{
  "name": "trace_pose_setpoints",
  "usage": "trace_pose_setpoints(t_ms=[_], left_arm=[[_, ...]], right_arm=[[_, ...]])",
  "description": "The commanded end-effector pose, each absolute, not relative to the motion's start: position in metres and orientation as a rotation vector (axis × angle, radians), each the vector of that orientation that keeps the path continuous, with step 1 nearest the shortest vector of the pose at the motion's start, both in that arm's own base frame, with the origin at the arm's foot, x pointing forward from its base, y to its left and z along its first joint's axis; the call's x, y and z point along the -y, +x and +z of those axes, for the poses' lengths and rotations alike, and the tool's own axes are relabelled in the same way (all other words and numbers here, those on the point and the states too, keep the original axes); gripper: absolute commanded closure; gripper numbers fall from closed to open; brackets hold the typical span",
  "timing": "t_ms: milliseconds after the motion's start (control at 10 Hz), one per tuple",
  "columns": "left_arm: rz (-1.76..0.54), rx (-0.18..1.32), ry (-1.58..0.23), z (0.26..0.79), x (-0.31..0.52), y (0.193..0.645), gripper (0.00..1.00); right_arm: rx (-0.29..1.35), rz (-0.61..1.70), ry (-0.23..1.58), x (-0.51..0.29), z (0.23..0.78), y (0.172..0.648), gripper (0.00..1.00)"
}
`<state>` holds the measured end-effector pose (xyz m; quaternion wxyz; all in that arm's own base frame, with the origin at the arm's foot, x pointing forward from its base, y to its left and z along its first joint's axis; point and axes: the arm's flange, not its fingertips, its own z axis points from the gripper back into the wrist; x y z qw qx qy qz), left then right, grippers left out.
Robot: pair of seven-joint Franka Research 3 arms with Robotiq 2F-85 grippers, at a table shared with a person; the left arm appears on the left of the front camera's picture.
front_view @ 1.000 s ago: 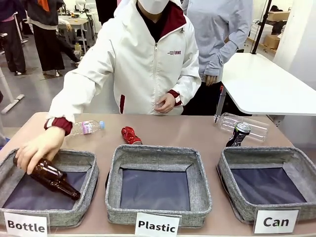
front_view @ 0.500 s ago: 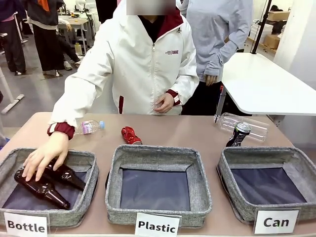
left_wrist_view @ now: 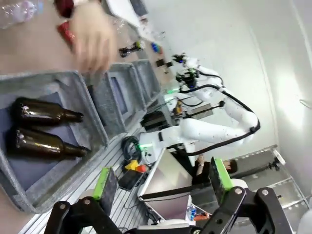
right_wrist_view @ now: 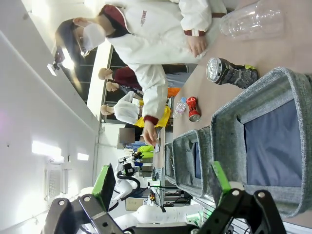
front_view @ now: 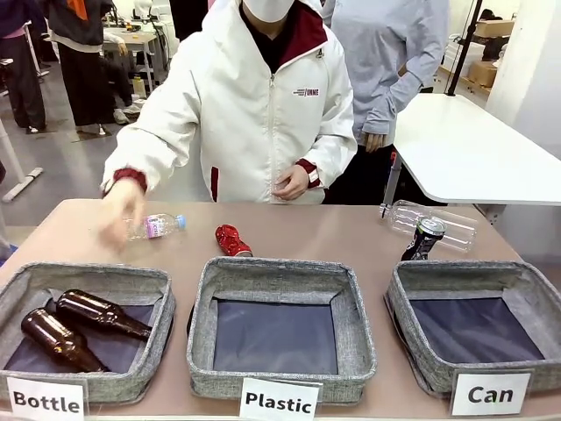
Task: Sort the can waste into the basket.
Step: Pick up the can waste from the table and place it in the right Fabric basket.
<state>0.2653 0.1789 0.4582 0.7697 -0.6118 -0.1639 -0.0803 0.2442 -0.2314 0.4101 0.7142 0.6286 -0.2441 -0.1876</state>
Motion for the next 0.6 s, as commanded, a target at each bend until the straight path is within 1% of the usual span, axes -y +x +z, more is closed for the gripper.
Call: trace_pose_setpoints(t_ms=[0,200,400,500], left_arm=[[-0.173,0.296,-1.176,0.498,-0.126,0.288,0.00],[-0.126,0.189,-0.958,0.525,-0.073,0.324,0.00],[-0.181,0.081,-0.727,0.540,-0.004,0.367,0.00],[-0.179,0.061,-0.617,0.544,0.026,0.387,0.00]], right_arm=[[0.569,-0.396,1.399,0.232,0.412,0.246,0.00],[0.569,-0.396,1.399,0.232,0.412,0.246,0.00],[0.569,-0.396,1.399,0.232,0.412,0.246,0.00],[0.569,-0.396,1.399,0.232,0.412,0.246,0.00]])
